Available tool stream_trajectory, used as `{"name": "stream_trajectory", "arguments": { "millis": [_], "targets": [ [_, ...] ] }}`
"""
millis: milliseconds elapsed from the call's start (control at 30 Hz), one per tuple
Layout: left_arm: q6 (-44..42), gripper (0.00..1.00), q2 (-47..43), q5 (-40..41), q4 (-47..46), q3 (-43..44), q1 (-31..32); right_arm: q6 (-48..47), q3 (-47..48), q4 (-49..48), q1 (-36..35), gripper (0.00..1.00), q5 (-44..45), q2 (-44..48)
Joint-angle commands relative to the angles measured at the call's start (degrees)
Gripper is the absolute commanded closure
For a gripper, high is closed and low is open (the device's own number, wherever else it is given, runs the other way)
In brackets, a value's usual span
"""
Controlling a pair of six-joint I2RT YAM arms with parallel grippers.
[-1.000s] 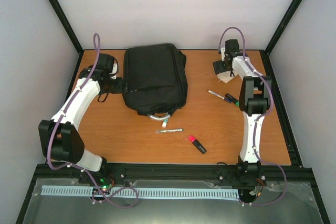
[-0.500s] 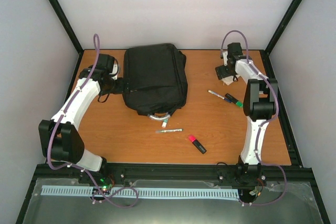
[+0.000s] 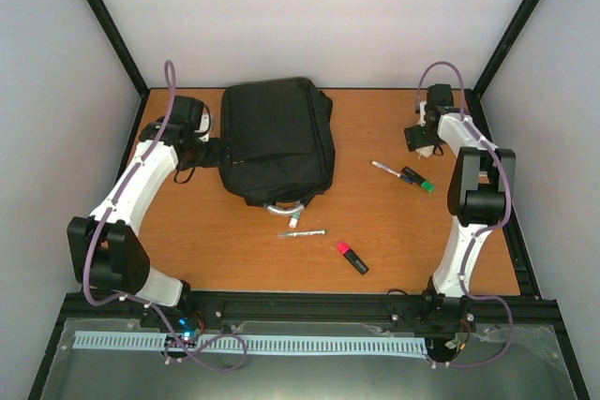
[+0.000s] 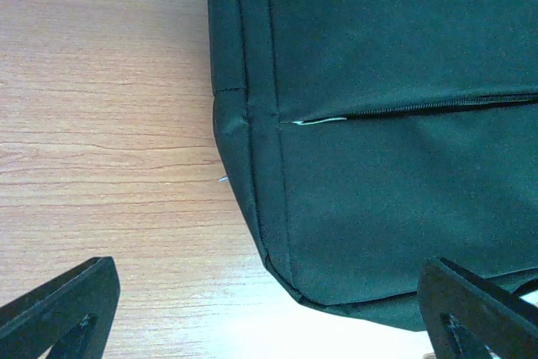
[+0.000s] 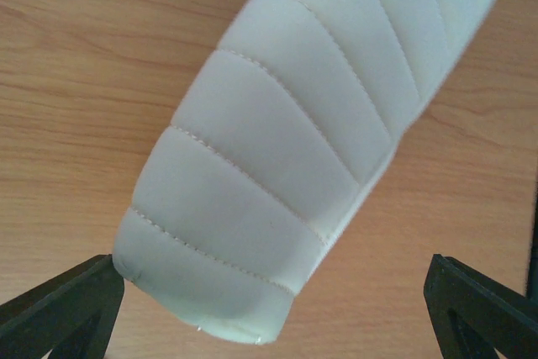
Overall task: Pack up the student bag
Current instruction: Pick up the stationery from the center of the board.
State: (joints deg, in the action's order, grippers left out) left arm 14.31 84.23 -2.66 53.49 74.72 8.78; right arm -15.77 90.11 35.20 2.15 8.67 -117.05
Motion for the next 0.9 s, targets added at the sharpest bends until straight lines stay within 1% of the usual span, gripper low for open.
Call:
{"name": "stream_trajectory", "arguments": {
  "millis": [0, 100, 133, 200, 300, 400, 500, 600, 700, 767, 867],
  "targets": [
    [1.34, 0.00, -1.45, -1.03, -1.33, 1.21, -0.32, 1.31, -1.75, 0.32, 3.82, 0.00, 2.68, 3.19],
    [1.43, 0.00, -1.28, -0.89, -1.55, 1.31, -0.34, 2.17, -1.68, 1.01, 6.95, 0.00, 2.37, 3.36],
    [1.43, 0.00, -1.30, -0.90, -1.62, 1.31, -0.32, 2.23, -1.31, 1.50, 7.73, 0.00, 0.85, 3.53],
    [1.43, 0.00, -1.13, -0.89, -1.70, 1.23, -0.34, 1.92, -0.28, 3.14, 8.94, 0.00, -4.35, 3.85],
    [1.43, 0.00, -0.82, -0.85, -1.73, 1.05, -0.34, 0.82, 1.46, 5.77, 9.38, 0.00, -16.34, 4.45],
    [1.31, 0.00, -0.36, -0.86, -1.69, 1.03, -0.34, 3.76, 2.28, 5.21, 9.55, 0.00, -20.98, 4.92],
    [0.88, 0.00, 0.05, -0.57, -1.64, 1.13, -0.34, 5.87, 4.34, 4.63, 9.70, 0.00, -19.54, 3.56],
    [0.36, 0.00, 0.55, -0.11, -1.32, 1.02, -0.34, 7.42, 7.50, 4.42, 10.17, 0.00, -15.12, 0.91],
    [-0.47, 0.00, 0.76, 0.74, -1.03, 0.83, -0.34, 8.53, 9.51, 3.81, 11.18, 0.05, -11.37, -1.39],
    [-1.39, 0.00, 1.00, 1.29, -0.93, 0.46, -0.34, 8.77, 10.31, 3.22, 11.48, 0.08, -6.80, -2.75],
    [-2.46, 0.00, 1.40, 2.55, -0.96, -0.40, -0.34, 8.48, 11.76, 3.71, 12.34, 0.10, -8.10, -5.42]
  ]
}}
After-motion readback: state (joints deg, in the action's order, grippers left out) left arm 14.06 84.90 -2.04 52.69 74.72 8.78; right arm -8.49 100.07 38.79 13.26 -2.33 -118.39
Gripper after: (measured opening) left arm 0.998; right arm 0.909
